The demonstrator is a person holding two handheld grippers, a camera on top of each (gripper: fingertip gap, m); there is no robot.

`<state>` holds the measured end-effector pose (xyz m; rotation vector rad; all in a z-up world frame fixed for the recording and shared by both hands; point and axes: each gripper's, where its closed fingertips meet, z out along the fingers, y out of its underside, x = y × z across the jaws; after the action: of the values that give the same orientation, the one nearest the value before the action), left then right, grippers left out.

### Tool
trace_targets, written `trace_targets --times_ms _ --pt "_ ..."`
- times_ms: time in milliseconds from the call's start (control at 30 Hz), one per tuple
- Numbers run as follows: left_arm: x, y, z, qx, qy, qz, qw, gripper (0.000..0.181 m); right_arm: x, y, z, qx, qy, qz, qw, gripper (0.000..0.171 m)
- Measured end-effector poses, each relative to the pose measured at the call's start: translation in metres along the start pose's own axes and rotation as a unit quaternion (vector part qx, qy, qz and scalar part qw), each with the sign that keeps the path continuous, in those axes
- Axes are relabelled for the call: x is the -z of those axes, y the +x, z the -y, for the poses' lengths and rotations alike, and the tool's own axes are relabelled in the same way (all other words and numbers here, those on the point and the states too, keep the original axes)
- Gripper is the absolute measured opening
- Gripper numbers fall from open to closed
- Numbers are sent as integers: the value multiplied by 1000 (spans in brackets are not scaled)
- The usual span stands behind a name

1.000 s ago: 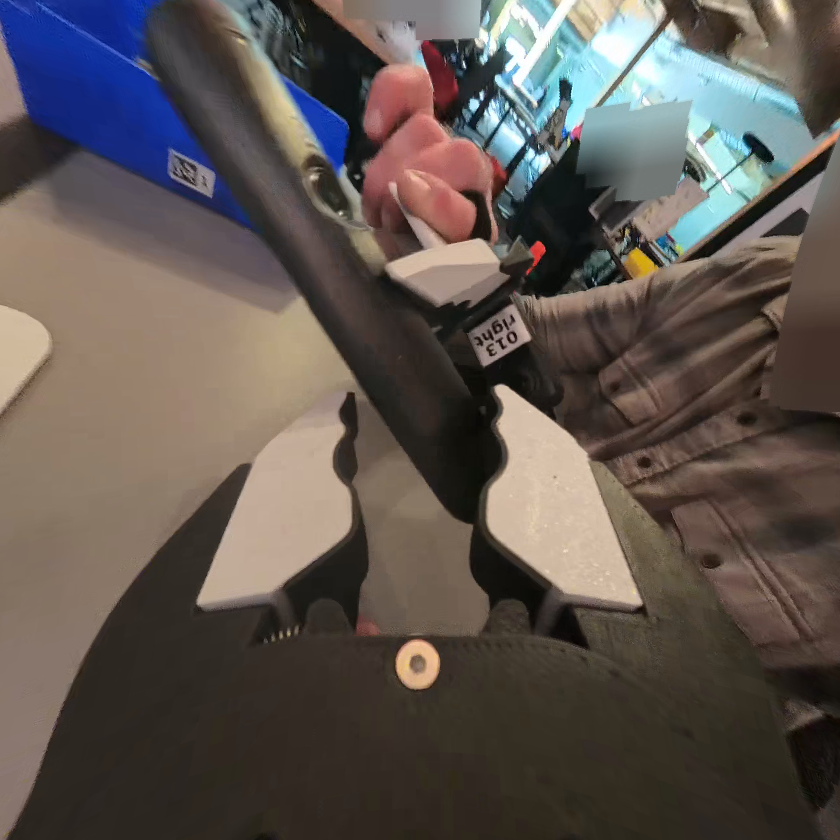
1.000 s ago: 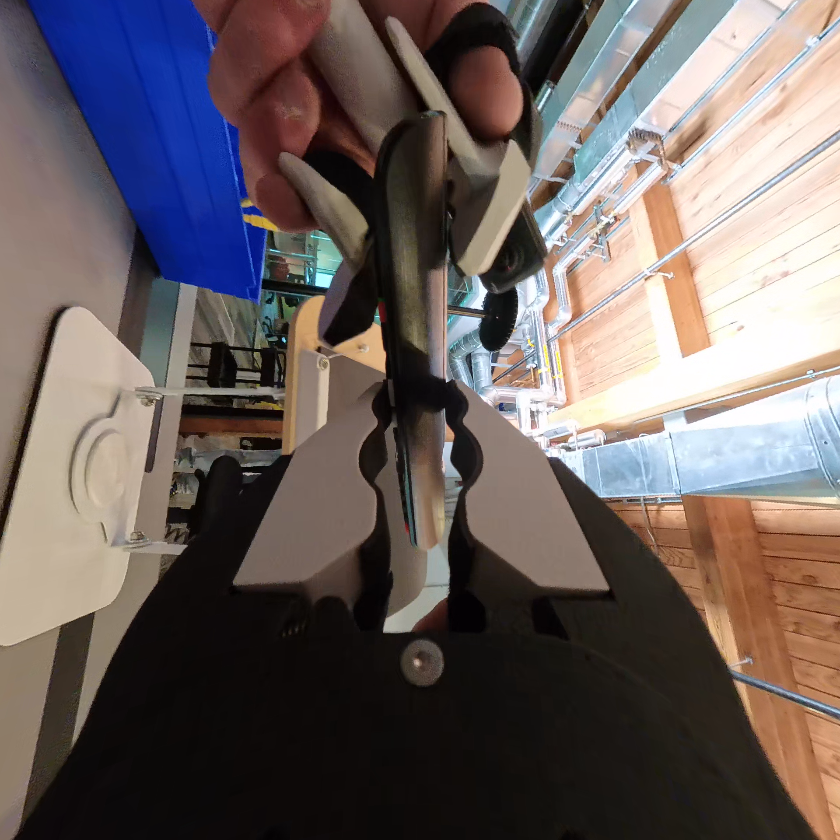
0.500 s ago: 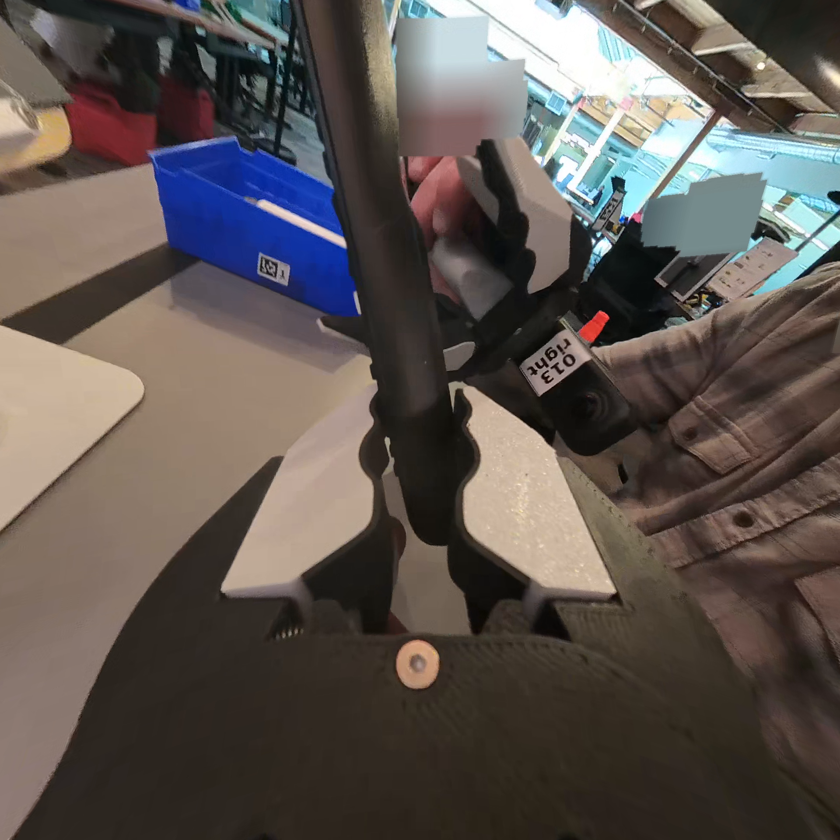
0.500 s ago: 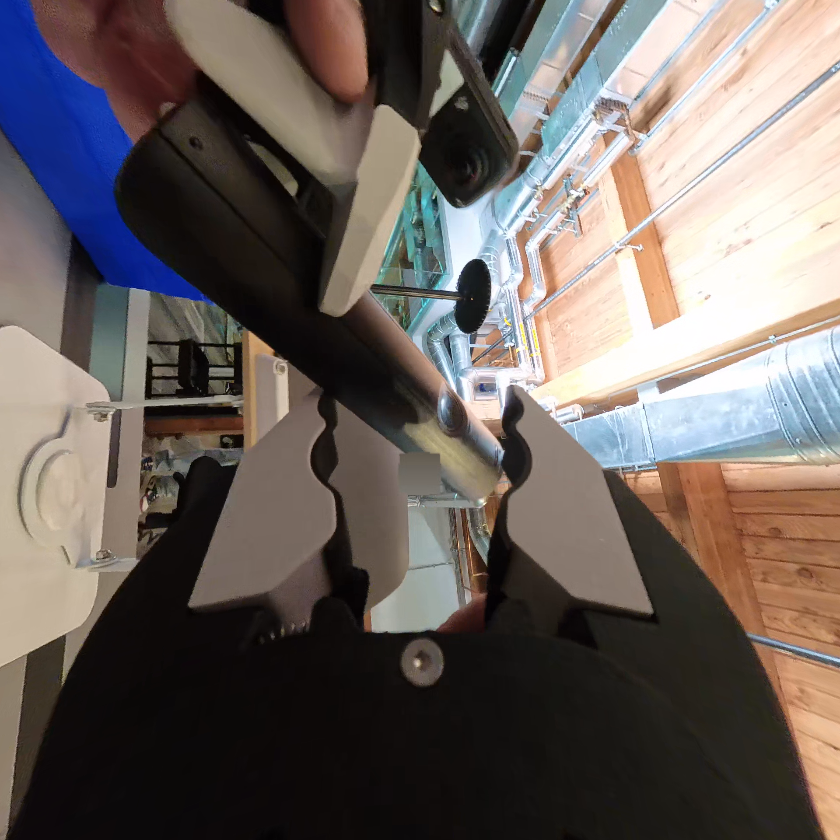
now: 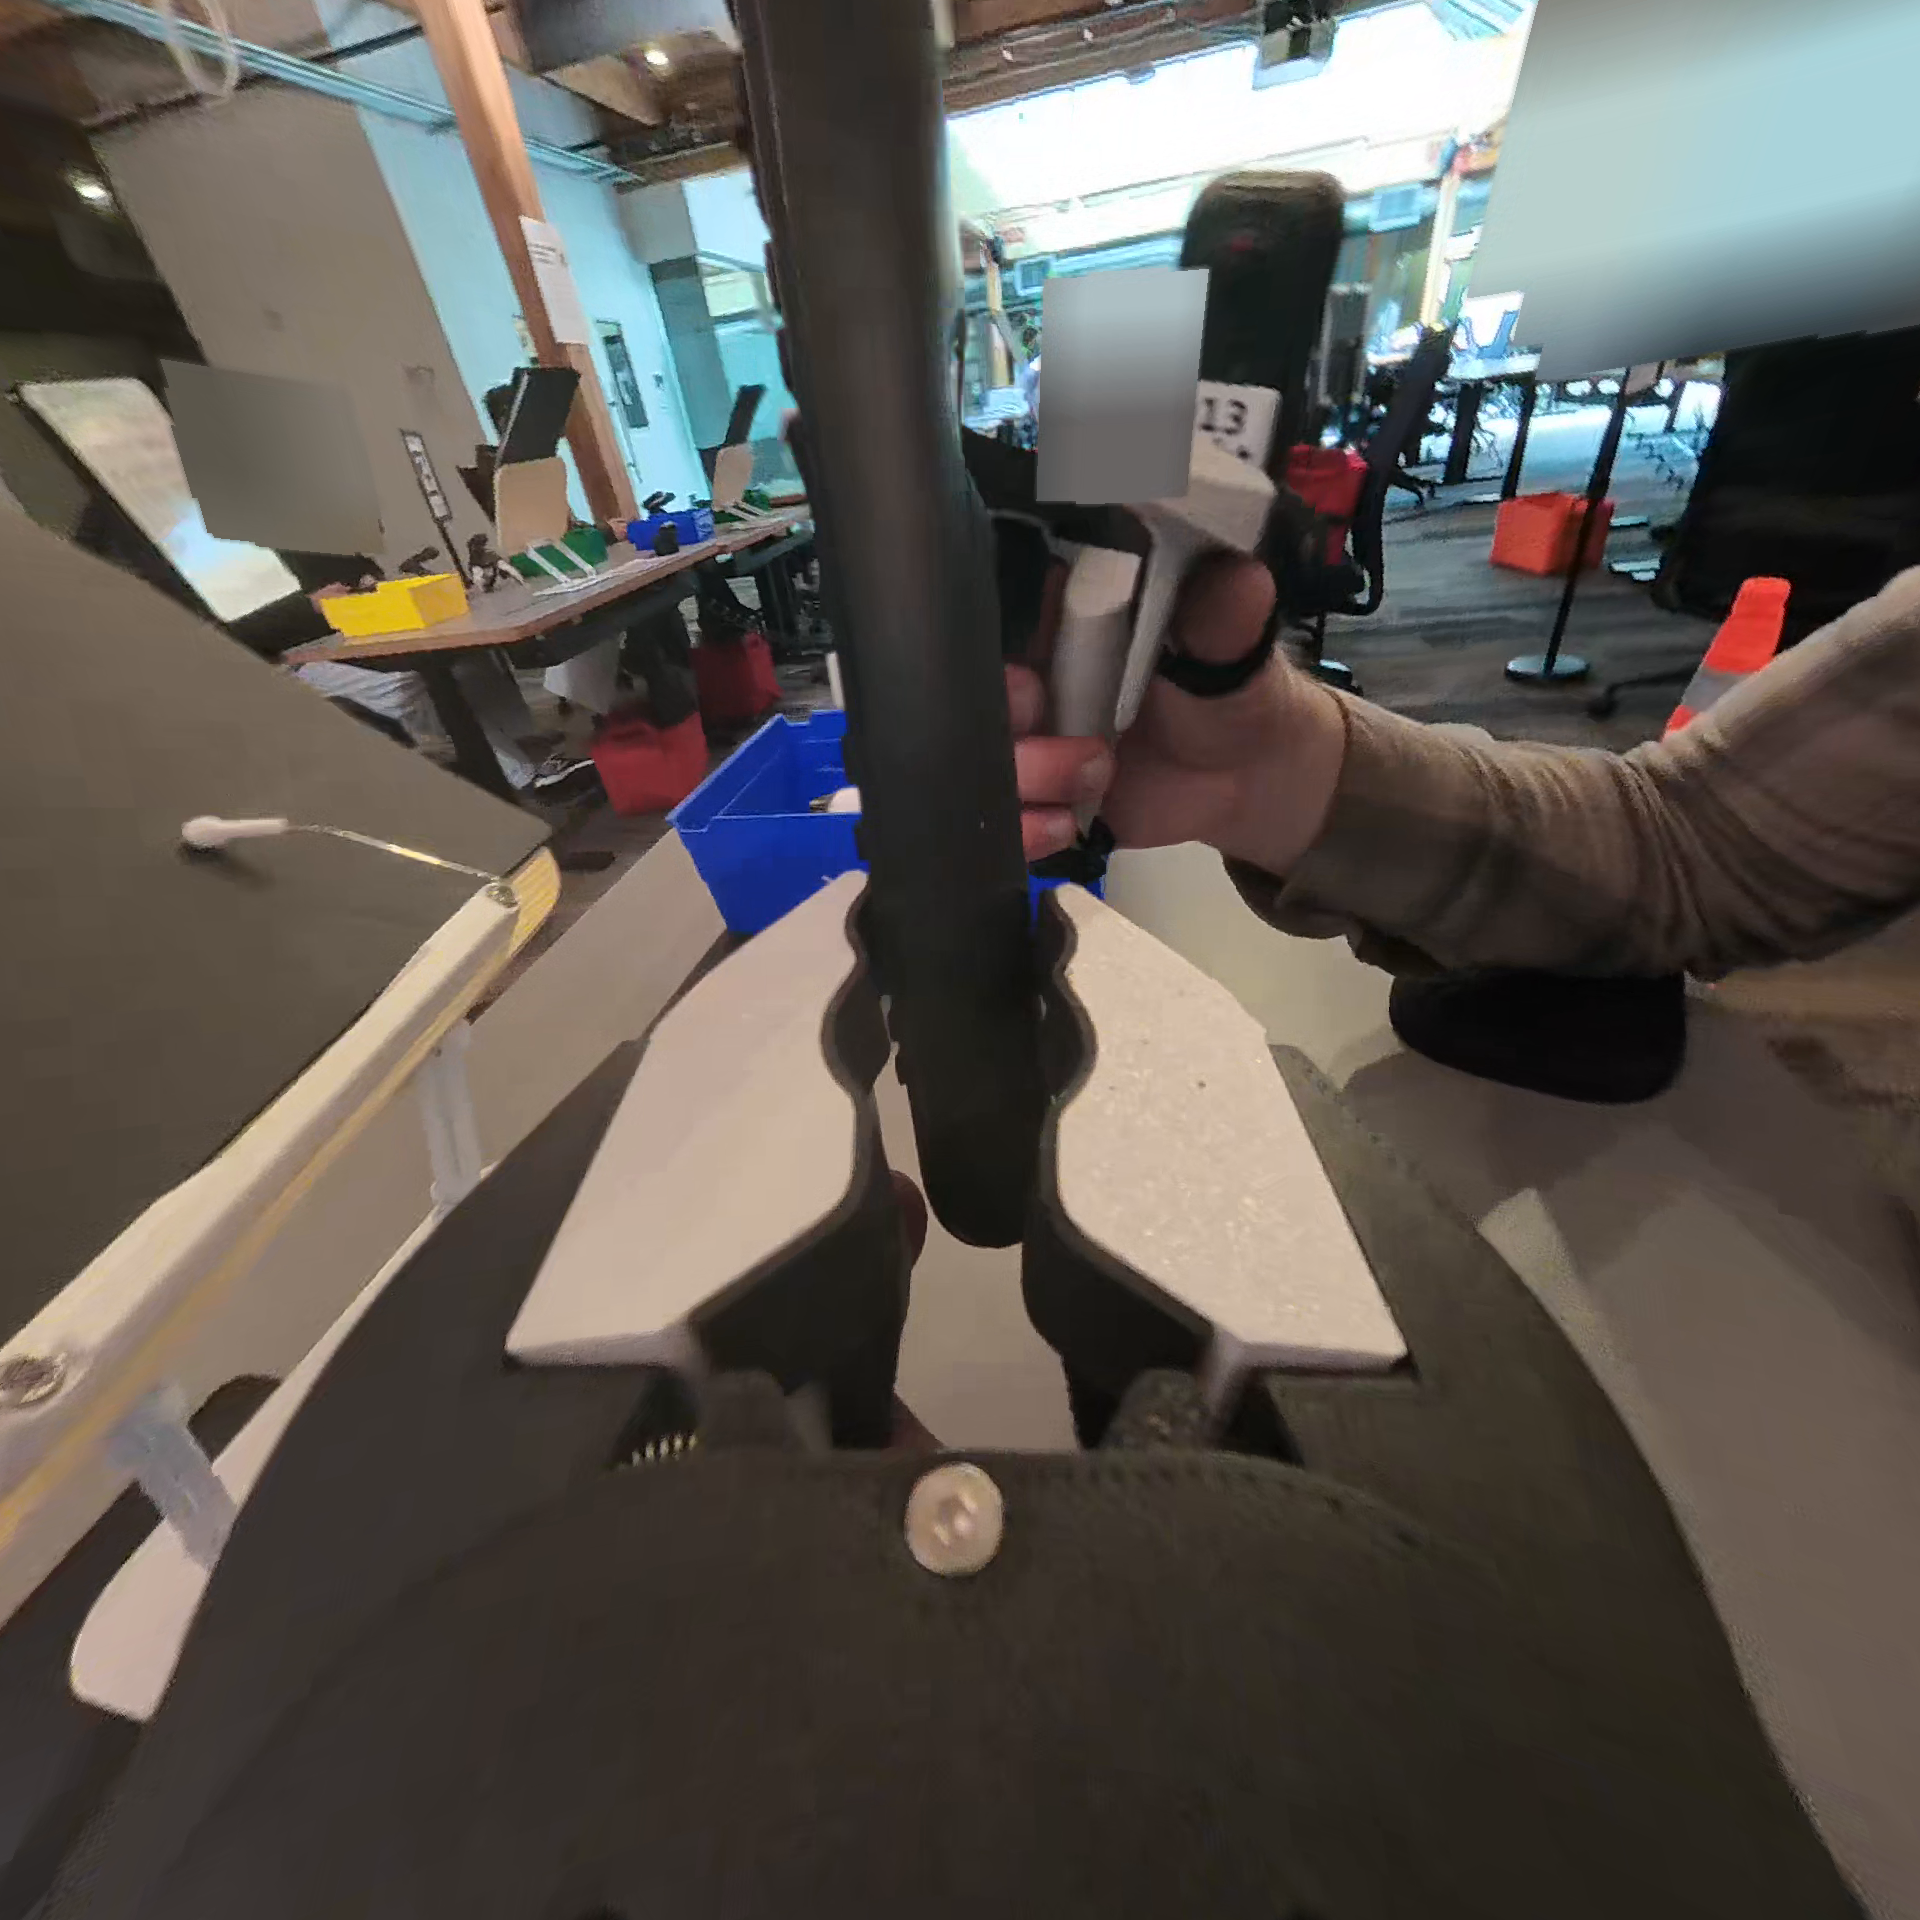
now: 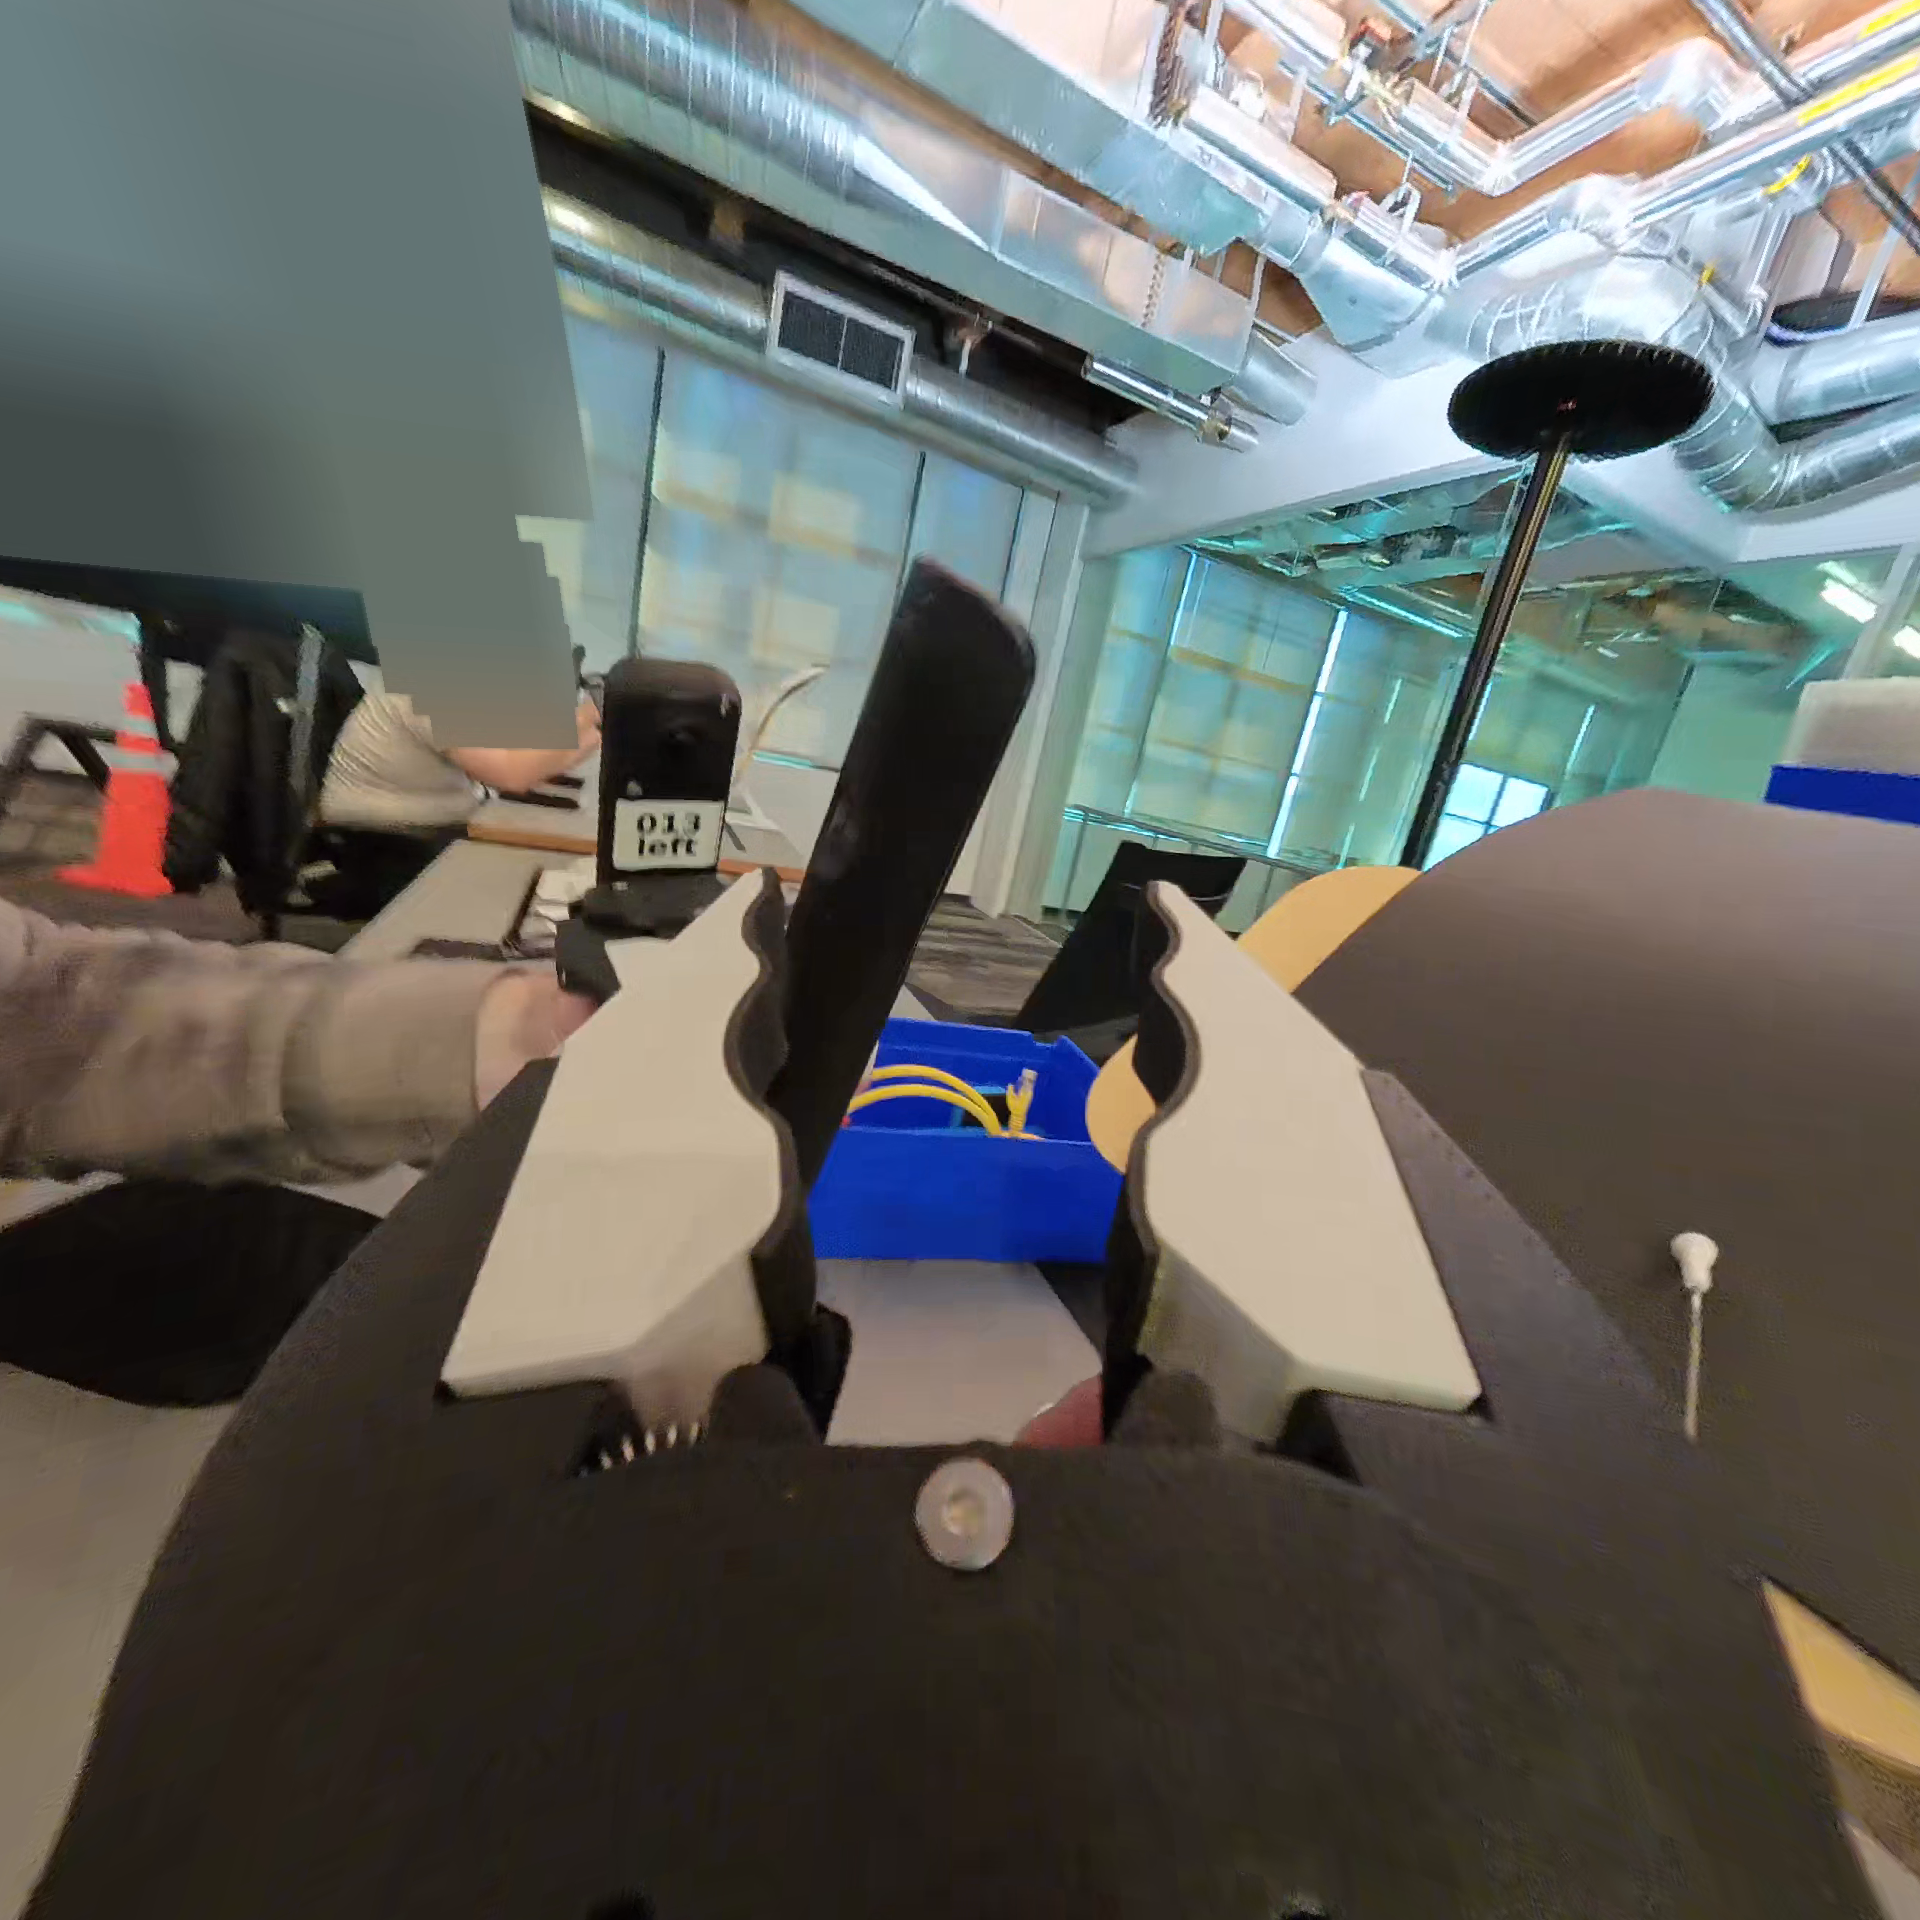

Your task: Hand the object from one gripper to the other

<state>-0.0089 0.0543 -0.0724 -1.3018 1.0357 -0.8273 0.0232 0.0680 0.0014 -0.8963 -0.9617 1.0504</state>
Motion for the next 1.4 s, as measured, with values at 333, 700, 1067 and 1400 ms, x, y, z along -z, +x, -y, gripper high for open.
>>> trace_targets --times_ms 333,700,1067,1400 --pt "-39 19 -20 -48 -31 -23 998 26 1 -15 5 -67 23 62 996 26" --pt "-19 -4 12 160 4 -16 987 57 4 -13 6 324 -65 -49 943 22" --pt "-7 20 45 292 7 22 956 49 -9 -11 -20 696 -127 -168 686 22" --pt "-8 15 36 392 83 60 914 35 -16 -18 -38 727 -122 -185 650 22"
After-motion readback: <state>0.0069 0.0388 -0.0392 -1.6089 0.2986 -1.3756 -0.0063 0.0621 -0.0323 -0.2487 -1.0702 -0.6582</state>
